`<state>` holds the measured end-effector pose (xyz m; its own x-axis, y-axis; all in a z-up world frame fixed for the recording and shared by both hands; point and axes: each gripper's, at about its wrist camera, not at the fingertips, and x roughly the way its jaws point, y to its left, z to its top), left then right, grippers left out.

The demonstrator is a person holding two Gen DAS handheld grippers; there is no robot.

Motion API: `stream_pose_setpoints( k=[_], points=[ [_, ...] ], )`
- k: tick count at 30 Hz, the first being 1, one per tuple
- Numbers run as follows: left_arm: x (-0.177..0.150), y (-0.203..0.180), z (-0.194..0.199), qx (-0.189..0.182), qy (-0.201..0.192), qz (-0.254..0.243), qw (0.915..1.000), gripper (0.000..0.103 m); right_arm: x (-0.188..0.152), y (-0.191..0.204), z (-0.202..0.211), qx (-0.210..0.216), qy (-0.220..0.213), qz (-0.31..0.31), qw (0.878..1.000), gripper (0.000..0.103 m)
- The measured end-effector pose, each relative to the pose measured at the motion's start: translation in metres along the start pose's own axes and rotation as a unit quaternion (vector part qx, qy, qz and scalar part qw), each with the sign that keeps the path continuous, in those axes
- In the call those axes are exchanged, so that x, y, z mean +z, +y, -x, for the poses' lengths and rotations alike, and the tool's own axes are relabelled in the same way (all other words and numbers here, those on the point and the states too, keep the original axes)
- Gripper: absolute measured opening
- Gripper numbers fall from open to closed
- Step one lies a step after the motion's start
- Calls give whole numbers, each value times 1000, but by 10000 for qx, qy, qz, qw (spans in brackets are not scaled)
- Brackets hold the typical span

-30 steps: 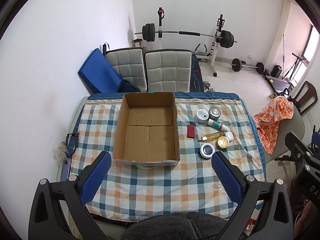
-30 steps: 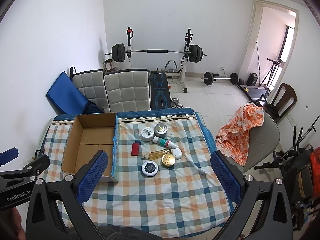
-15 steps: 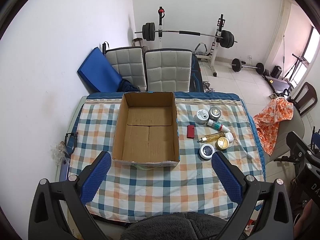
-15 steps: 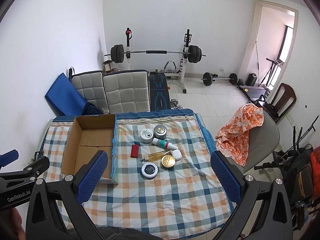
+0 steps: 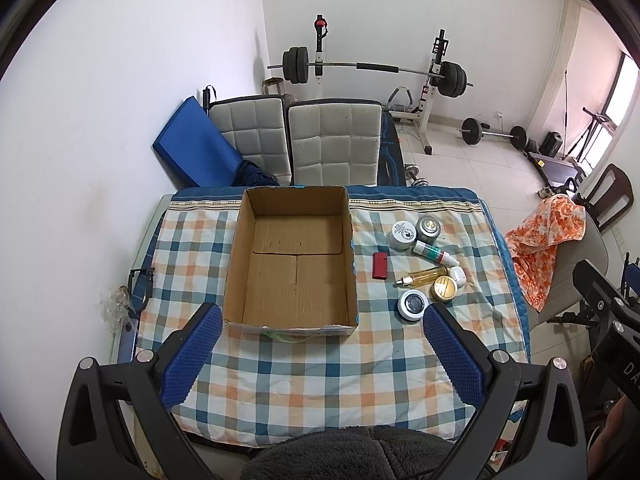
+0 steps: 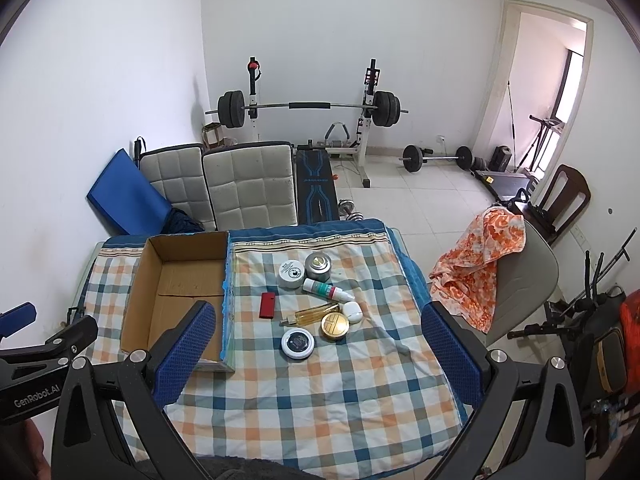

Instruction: Organize rigid objects

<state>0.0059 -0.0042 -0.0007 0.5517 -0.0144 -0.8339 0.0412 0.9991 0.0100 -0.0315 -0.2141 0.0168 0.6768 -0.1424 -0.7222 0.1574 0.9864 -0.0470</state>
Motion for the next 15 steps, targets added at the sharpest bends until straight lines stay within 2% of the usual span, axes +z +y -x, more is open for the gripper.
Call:
stream_pose_setpoints(
  k=[15],
  points=[
    [5,2,-1,29,-29,34,10000,103,1,-5,0,21,-23,-55,10000,103]
  ],
)
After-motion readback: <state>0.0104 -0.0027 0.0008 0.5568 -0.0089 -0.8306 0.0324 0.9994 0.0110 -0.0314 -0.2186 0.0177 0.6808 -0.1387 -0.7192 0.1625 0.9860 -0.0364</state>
